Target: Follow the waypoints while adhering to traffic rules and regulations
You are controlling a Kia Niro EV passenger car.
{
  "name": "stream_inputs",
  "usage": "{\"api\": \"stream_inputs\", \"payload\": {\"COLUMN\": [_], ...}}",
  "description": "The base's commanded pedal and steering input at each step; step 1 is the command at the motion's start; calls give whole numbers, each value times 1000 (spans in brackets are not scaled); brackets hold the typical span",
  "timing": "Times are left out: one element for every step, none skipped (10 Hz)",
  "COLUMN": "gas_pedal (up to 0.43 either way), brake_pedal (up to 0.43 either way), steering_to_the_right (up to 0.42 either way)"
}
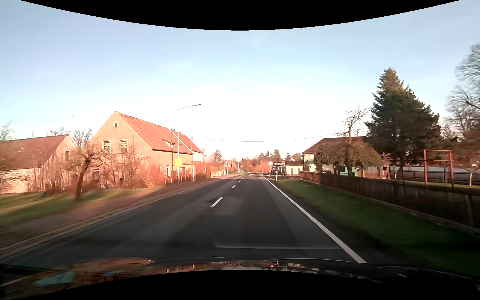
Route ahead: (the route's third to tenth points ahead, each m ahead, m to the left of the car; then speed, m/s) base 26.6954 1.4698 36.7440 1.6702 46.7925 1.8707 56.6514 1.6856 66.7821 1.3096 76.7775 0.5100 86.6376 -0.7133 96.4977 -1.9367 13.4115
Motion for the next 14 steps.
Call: {"api": "stream_inputs", "payload": {"gas_pedal": [87,87,87,87,87,87,87,87,87,87,87,87,87,87], "brake_pedal": [0,0,0,0,0,0,0,0,0,0,0,0,0,0], "steering_to_the_right": [-3,-3,-3,-3,-3,-3,-3,-3,-3,-4,-3,-4,-3,-3]}}
